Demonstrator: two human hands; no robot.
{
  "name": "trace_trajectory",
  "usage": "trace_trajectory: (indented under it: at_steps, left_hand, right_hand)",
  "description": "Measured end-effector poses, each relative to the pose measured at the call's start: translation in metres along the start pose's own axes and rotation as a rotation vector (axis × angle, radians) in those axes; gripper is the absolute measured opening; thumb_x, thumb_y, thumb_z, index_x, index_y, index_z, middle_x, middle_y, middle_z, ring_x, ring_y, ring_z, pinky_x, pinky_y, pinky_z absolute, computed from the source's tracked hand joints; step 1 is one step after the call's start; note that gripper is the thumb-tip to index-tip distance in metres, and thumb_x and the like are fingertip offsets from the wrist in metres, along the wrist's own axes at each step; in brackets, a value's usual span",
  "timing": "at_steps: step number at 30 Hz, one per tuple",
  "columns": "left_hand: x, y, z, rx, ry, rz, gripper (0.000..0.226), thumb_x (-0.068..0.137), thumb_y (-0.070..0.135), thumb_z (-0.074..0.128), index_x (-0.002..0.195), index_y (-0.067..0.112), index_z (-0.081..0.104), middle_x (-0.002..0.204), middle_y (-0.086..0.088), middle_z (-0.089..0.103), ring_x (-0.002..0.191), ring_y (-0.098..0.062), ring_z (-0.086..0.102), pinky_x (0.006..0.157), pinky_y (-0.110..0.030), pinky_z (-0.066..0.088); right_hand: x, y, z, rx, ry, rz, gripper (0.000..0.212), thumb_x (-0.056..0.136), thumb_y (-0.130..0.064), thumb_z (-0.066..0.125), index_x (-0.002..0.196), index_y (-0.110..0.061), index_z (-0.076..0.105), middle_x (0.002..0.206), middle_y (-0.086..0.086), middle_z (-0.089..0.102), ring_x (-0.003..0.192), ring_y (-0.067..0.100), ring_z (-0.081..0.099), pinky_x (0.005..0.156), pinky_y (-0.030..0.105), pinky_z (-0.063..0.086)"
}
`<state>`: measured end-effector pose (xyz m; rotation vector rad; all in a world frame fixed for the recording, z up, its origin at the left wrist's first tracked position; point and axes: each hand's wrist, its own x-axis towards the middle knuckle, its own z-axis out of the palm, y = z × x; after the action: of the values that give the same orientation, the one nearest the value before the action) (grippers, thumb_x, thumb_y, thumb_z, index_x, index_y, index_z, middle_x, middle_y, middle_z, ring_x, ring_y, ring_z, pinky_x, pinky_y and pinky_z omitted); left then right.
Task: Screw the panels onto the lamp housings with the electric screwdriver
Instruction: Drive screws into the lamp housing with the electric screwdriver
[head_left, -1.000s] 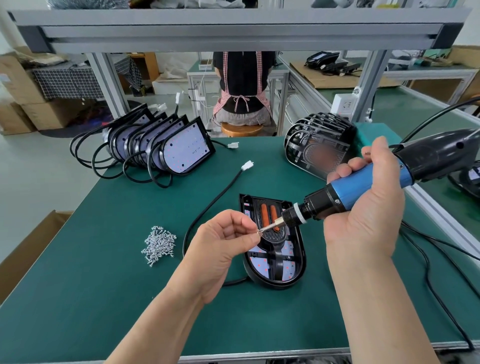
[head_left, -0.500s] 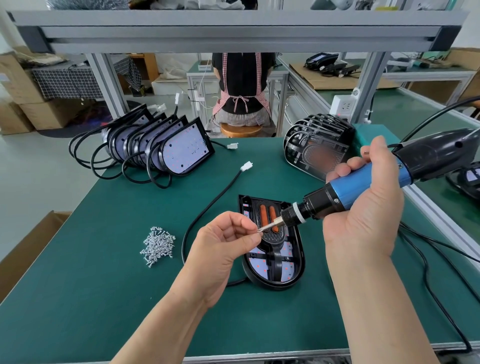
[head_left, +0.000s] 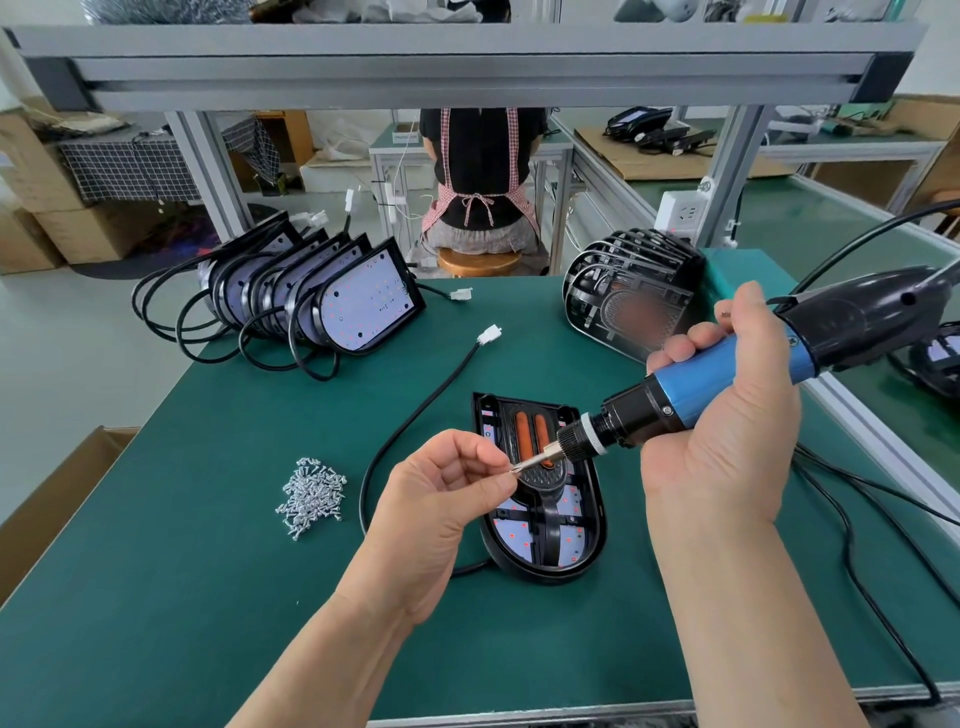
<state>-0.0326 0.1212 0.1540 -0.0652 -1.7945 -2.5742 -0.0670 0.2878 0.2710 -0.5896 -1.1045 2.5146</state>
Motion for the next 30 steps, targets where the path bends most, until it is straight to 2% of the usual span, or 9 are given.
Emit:
trace_trajectory:
  at_steps: [7, 9, 11, 14, 20, 23, 26, 28, 30]
  left_hand:
    - [-0.004, -0.004, 0.002, 0.073, 0.051, 0.062, 0.036, 0.079, -0.013, 0.071, 0.077, 0.022, 0.072, 0.081, -0.001, 0.068, 0.08, -0.011, 0.061, 0.077, -0.018, 0.053]
    - [-0.005, -0.006, 0.003, 0.176, 0.076, 0.133, 0.037, 0.08, -0.014, 0.071, 0.077, 0.023, 0.072, 0.08, 0.002, 0.069, 0.078, -0.01, 0.062, 0.076, -0.016, 0.052]
    - [-0.006, -0.009, 0.004, 0.252, 0.098, 0.198, 0.033, 0.079, -0.011, 0.073, 0.079, 0.023, 0.071, 0.079, 0.004, 0.07, 0.077, -0.009, 0.063, 0.076, -0.017, 0.053]
    - [-0.006, -0.014, 0.003, 0.317, 0.117, 0.249, 0.026, 0.076, 0.0, 0.074, 0.081, 0.025, 0.071, 0.08, 0.005, 0.07, 0.078, -0.011, 0.062, 0.077, -0.019, 0.052]
    - [-0.001, -0.007, -0.008, 0.568, 0.031, 0.313, 0.031, 0.079, 0.011, 0.071, 0.099, 0.034, 0.069, 0.093, 0.008, 0.074, 0.091, -0.008, 0.066, 0.084, -0.02, 0.049]
    - [0.009, -0.003, -0.019, 0.336, 0.169, 0.205, 0.027, 0.081, 0.02, 0.064, 0.106, 0.028, 0.069, 0.097, -0.002, 0.074, 0.093, -0.012, 0.067, 0.081, -0.018, 0.05]
    - [0.033, -0.008, -0.025, 0.445, 0.337, -0.088, 0.038, 0.08, 0.042, 0.071, 0.113, 0.024, 0.063, 0.1, -0.003, 0.068, 0.083, -0.013, 0.066, 0.066, -0.025, 0.047]
    - [0.047, -0.013, -0.022, 0.555, 0.272, -0.28, 0.053, 0.082, 0.056, 0.07, 0.118, 0.019, 0.058, 0.106, -0.002, 0.066, 0.075, -0.014, 0.064, 0.058, -0.028, 0.045]
    - [0.057, -0.017, -0.015, 0.656, 0.195, -0.364, 0.068, 0.07, 0.07, 0.068, 0.112, 0.018, 0.056, 0.104, -0.001, 0.065, 0.074, -0.016, 0.062, 0.052, -0.026, 0.045]
  right_hand:
    - [0.002, 0.004, -0.003, 0.036, 0.016, -0.002, 0.02, 0.102, -0.024, 0.055, 0.091, -0.012, 0.044, 0.068, -0.004, 0.044, 0.051, 0.011, 0.039, 0.054, 0.022, 0.039]
    - [0.008, 0.0, -0.004, -0.025, -0.049, 0.036, 0.029, 0.106, -0.025, 0.048, 0.081, -0.012, 0.042, 0.057, -0.006, 0.047, 0.044, 0.009, 0.041, 0.052, 0.021, 0.037]
    - [0.014, -0.002, -0.004, -0.055, -0.066, 0.046, 0.034, 0.107, -0.026, 0.044, 0.076, -0.014, 0.04, 0.05, -0.007, 0.047, 0.039, 0.008, 0.042, 0.05, 0.021, 0.036]
    - [0.013, 0.004, -0.003, 0.01, 0.034, 0.035, 0.023, 0.103, -0.023, 0.054, 0.085, -0.014, 0.042, 0.065, -0.005, 0.043, 0.048, 0.01, 0.038, 0.049, 0.021, 0.037]
    - [0.013, 0.024, -0.008, 0.086, -0.065, -0.148, 0.017, 0.098, -0.02, 0.063, 0.099, -0.009, 0.049, 0.065, -0.002, 0.048, 0.051, 0.012, 0.046, 0.054, 0.024, 0.045]
    - [0.018, 0.028, -0.009, 0.094, -0.162, -0.222, 0.017, 0.096, -0.018, 0.067, 0.091, -0.011, 0.052, 0.063, -0.002, 0.052, 0.051, 0.012, 0.048, 0.055, 0.025, 0.046]
    - [0.023, 0.035, -0.007, 0.032, -0.264, -0.269, 0.02, 0.092, -0.016, 0.071, 0.083, -0.014, 0.053, 0.062, -0.001, 0.053, 0.051, 0.014, 0.05, 0.053, 0.026, 0.045]
    - [0.025, 0.043, -0.004, -0.036, -0.312, -0.283, 0.022, 0.09, -0.016, 0.073, 0.079, -0.013, 0.054, 0.06, 0.001, 0.053, 0.049, 0.015, 0.05, 0.051, 0.026, 0.045]
    - [0.025, 0.053, 0.0, -0.102, -0.347, -0.281, 0.025, 0.09, -0.016, 0.073, 0.077, -0.011, 0.052, 0.058, 0.002, 0.053, 0.047, 0.016, 0.05, 0.049, 0.026, 0.044]
